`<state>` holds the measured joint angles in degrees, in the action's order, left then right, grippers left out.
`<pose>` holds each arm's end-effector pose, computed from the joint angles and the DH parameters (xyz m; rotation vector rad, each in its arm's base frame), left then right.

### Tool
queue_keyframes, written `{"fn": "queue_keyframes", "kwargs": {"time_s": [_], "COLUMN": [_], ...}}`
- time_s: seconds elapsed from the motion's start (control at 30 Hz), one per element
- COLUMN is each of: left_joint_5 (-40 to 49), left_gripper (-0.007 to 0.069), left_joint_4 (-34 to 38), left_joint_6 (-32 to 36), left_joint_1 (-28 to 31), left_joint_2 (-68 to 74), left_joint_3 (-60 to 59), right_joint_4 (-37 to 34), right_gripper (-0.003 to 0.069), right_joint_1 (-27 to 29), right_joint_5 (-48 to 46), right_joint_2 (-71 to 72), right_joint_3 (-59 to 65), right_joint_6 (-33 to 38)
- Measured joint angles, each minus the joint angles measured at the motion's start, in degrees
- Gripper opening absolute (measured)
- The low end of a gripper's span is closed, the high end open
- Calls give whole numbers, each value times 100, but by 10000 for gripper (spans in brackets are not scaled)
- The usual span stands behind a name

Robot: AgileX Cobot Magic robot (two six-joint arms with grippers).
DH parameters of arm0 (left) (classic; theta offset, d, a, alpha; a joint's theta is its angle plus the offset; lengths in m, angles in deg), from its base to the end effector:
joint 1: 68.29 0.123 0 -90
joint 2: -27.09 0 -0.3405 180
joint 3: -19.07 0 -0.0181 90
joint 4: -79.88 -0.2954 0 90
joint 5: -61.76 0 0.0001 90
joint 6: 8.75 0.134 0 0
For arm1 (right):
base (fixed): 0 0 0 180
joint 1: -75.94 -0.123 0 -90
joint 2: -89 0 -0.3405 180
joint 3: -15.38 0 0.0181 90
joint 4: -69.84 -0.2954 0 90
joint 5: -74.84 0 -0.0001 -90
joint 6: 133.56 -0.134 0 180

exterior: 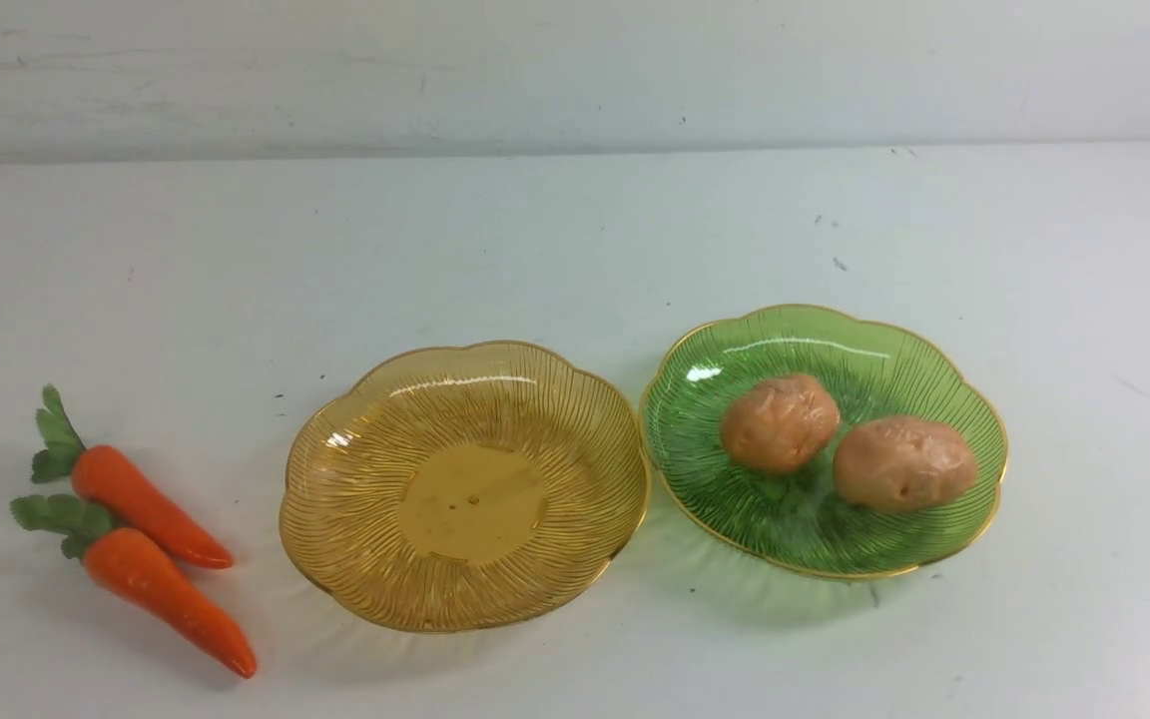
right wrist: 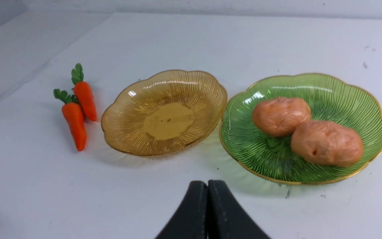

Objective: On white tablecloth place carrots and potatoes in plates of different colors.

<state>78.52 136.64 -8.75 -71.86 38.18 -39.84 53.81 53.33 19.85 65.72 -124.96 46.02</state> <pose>0.0629 -0.0364 0.3305 -0.4451 1.4007 -1.0200 0.0423 0.0505 0.3490 -0.3765 2.0427 0.5831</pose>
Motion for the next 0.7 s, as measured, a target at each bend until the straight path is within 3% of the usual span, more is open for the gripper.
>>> {"fn": "queue_keyframes", "kwargs": {"time_s": [0.13, 0.23, 0.37, 0.53, 0.7], "left_joint_5": [1283, 2861, 4128, 4504, 4293], "left_gripper": [-3, -3, -3, -3, 40], "left_joint_4": [-686, -1791, -3469, -5747, -6226], "left_joint_6": [127, 0, -523, -2241, -3296], "left_joint_1": [-1, -1, -1, -1, -1], "left_joint_2": [1009, 2217, 3504, 5149, 6106], "left_joint_3": [971, 1653, 2102, 2365, 2389], "right_joint_4": [-30, -30, -24, 53, 84], "right_gripper": [-15, -15, -15, -15, -15], "right_joint_1": [0, 0, 0, 0, 0], "right_joint_5": [-104, -212, -431, -490, -490], "right_joint_2": [-207, -350, -516, -557, -559], "right_joint_3": [0, 0, 5, 17, 17], "right_joint_6": [-8, -8, 41, 184, 212]}}
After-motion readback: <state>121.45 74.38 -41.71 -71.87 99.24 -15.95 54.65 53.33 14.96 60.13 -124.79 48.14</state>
